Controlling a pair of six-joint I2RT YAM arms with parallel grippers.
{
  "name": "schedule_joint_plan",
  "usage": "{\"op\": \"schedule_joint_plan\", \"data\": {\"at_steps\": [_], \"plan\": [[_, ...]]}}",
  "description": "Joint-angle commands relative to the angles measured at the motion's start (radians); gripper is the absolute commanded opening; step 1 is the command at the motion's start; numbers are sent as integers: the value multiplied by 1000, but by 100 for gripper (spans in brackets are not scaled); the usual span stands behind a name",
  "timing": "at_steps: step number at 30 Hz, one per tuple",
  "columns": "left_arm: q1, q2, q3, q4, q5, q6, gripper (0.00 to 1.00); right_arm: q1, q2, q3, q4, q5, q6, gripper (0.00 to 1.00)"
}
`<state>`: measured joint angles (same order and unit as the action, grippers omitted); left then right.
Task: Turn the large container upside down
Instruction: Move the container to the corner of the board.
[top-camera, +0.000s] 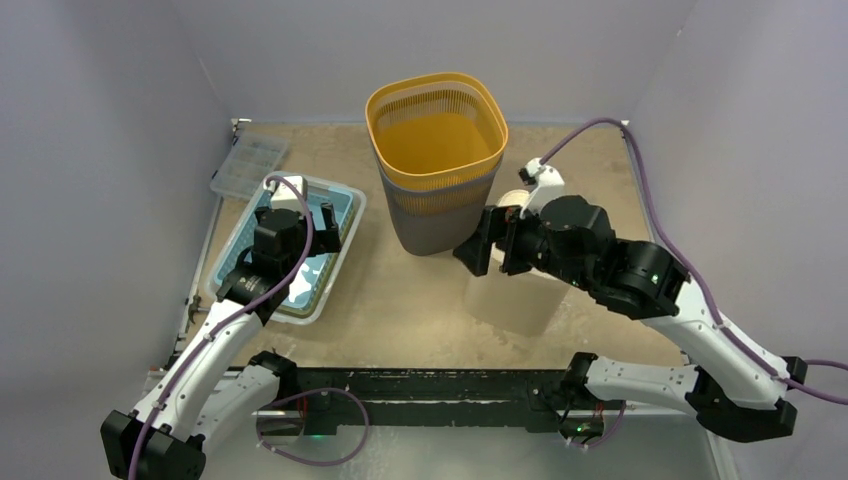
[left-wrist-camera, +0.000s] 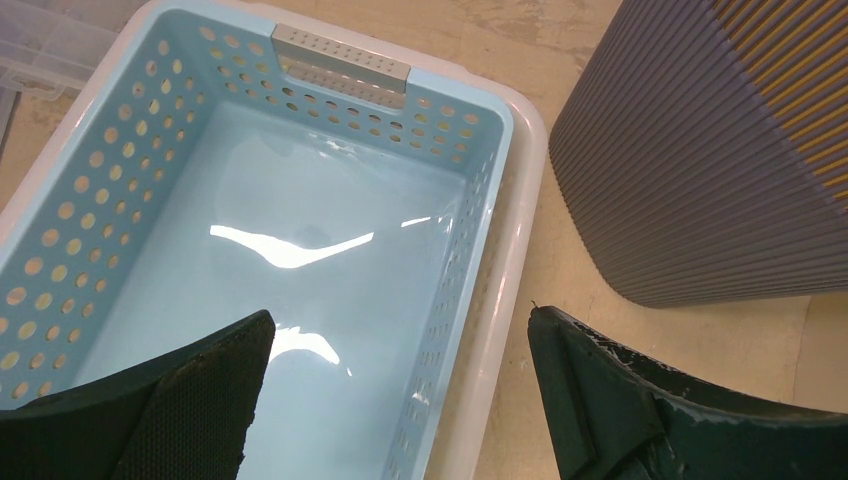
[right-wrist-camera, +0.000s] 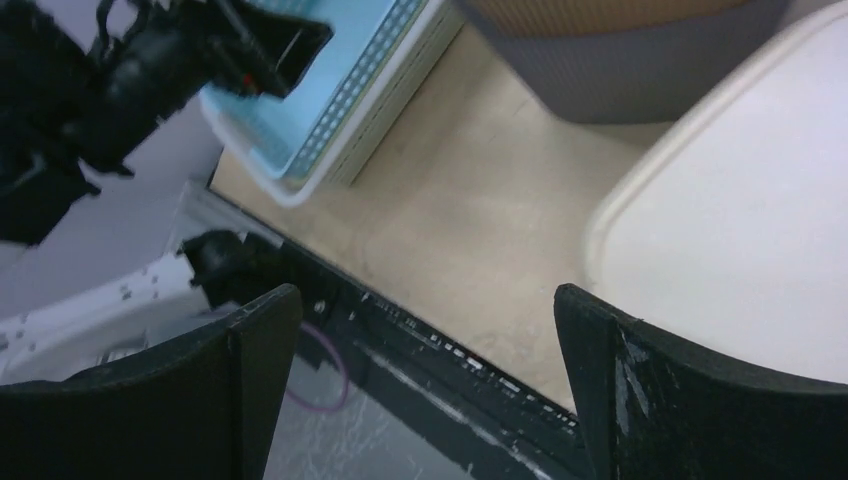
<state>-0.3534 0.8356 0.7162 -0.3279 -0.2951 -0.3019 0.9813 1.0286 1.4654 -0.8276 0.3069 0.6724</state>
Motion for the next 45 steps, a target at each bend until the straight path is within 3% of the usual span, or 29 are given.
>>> {"op": "schedule_joint_plan", "data": {"at_steps": [1,6,13,20,29,38,45], "plan": [[6,-6,43,17,2,12,97,7,7,-137,87,-303,-2,98],[7,-8,44,16,1,12,97,16,3,-206,39,-314,8,98],[7,-5,43,16,-1,12,97,15,76,-154,-304,111,222,99],[6,0,45,13,5,14,97,-37,87,-160,-309,281,268,99],[6,2,44,13,9,14,96,-270,64,-126,-303,361,194,99],[7,-10,43,10,8,12,96,-425,61,-109,-292,427,192,99],[6,-10,45,13,19,12,96,-542,49,-110,-227,355,130,99]]}}
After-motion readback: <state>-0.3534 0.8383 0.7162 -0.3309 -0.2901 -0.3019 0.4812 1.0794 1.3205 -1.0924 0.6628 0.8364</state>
